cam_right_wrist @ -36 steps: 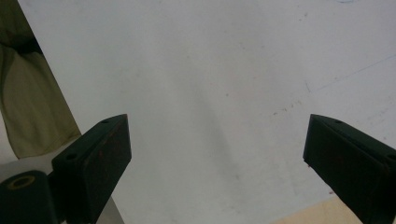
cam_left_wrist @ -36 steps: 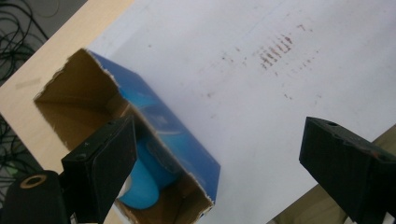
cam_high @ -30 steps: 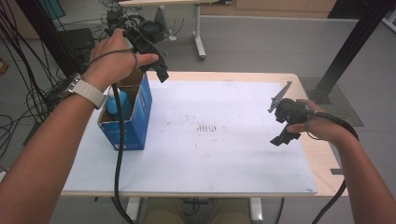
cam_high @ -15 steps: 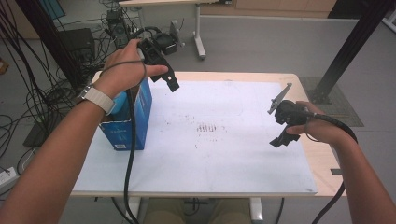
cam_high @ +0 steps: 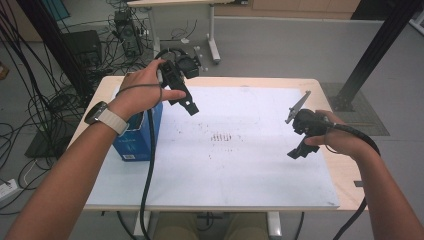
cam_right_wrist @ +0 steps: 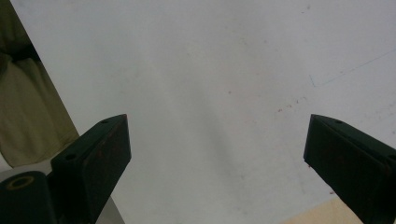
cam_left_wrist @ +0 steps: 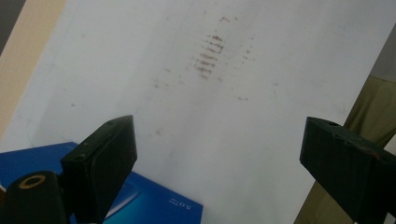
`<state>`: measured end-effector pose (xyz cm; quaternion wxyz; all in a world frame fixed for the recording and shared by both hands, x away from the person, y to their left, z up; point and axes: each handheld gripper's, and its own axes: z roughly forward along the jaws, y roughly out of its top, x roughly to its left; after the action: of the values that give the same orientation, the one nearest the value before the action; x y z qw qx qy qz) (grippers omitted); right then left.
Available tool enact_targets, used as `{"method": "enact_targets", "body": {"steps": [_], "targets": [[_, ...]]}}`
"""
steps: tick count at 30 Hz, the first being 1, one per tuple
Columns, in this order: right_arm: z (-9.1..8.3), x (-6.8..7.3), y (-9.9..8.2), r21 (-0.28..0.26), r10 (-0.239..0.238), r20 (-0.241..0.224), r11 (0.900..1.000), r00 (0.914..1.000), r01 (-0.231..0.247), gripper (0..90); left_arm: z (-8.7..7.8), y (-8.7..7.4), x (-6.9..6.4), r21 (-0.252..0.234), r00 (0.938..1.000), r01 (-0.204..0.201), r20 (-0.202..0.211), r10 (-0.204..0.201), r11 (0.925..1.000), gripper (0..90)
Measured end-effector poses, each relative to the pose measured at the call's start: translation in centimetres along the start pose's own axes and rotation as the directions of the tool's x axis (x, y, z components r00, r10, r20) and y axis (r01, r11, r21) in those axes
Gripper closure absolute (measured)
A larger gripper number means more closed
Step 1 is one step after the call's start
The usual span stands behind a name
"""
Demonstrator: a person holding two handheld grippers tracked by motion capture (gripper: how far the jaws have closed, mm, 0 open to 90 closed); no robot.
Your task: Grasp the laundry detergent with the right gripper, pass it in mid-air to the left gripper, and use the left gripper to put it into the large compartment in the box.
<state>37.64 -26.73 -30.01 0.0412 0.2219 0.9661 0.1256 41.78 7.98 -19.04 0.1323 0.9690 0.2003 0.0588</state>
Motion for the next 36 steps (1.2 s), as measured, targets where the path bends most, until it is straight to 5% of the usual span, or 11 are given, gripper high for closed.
{"method": "enact_targets", "body": {"steps": [22, 36], "targets": [[0.6, -0.2, -0.9, -0.01, 0.032, 0.001, 0.9994, 0.9995, -0.032, 7.1, 3.1, 0.4, -1.9, 0.009, 0.9967, -0.078, 0.02, 0.078, 0.9969, 11.3], [0.5, -0.2, -1.2, -0.014, 0.03, 0.005, 0.9995, 0.9995, -0.03, 7.0, 3.6, 0.2, -1.9, 0.008, 0.9981, -0.058, 0.022, 0.058, 0.9983, 11.3]]}}
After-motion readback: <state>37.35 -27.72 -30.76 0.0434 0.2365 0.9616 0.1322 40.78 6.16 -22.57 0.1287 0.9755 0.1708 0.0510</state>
